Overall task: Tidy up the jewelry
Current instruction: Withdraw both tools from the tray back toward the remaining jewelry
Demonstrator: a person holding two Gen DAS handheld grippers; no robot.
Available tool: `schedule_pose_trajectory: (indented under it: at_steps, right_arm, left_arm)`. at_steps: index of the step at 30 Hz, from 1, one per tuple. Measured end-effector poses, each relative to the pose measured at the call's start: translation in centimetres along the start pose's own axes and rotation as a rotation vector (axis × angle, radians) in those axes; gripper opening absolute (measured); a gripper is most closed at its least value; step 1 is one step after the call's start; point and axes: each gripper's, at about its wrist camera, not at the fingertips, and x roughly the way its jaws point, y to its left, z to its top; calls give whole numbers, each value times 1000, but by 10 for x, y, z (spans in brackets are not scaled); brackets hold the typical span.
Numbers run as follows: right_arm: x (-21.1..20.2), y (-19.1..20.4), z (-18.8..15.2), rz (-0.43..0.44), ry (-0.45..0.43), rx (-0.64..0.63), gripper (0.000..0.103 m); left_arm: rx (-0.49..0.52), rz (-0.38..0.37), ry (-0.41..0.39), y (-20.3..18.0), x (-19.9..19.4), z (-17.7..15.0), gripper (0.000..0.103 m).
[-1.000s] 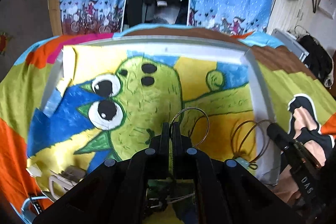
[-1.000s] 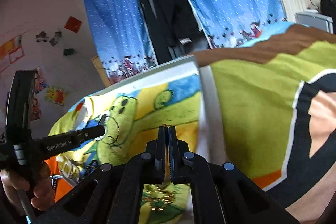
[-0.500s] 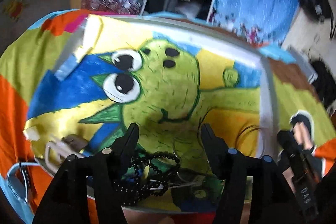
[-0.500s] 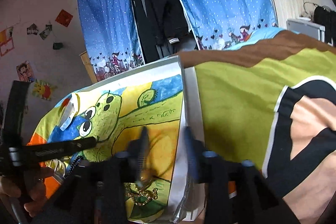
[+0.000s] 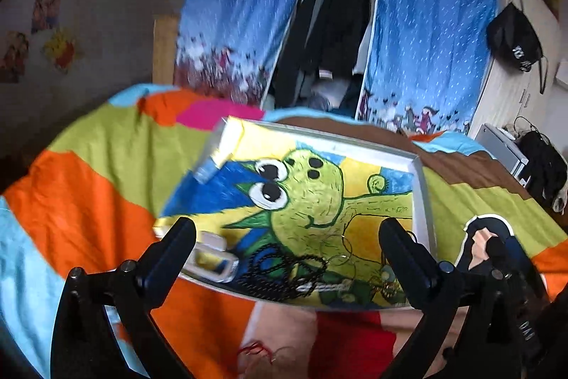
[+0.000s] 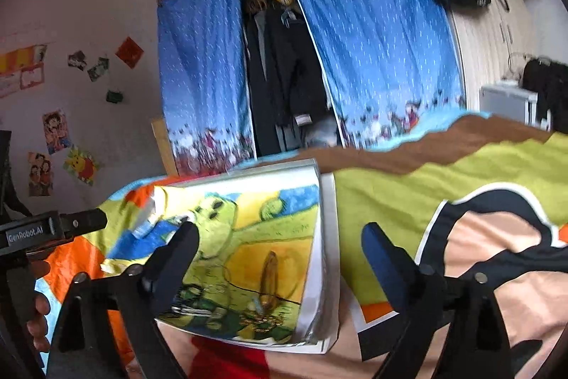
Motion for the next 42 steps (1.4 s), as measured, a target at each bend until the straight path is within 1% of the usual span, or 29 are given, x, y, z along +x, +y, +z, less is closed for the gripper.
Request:
schedule_pose_trajectory:
  at_steps: [3,6,9,12,19,21,25,29,32,36,42]
  right_arm:
    - [-28,13,5,8,-59,-25,102]
    - [-60,23,3,9,-113,-36,103]
    - [-86,32,-5,10,-134,-33,103]
    - [-107,43,-15,9,-127,-35,103]
    - [-149,73,-36,21,-94,-67,103]
    - [-159,80,-44,20,-76,-72,103]
    - [-174,94,-63,21,20,-85,103]
    - [-182,103,-79,18,116,-76,103]
    - [-186,103,-87,7,153,-47,103]
    - [-186,104,-96,-1,197,-24,103]
    - [-167,102,-105,-4,304,0,103]
  left_arm:
    - [27,21,-57,4,-33,-8,101]
    - [35,42,-99,12,-64,-16,101]
    - [29,43,-130,23,-94,-28,101]
    - [41,53,-152,31,-121,-41,101]
    - [52,62,-150,55,-174,-82,101]
    - [64,64,-135,62,-188,-96,101]
    - [85,79,-91,72,-205,-124,101]
    - [74,77,-27,81,-208,-151,101]
    - [56,85,41,87,-202,-168,101]
    - [50,124,126,90,-192,-180,101]
    - [60,159,167,93,-183,-186,101]
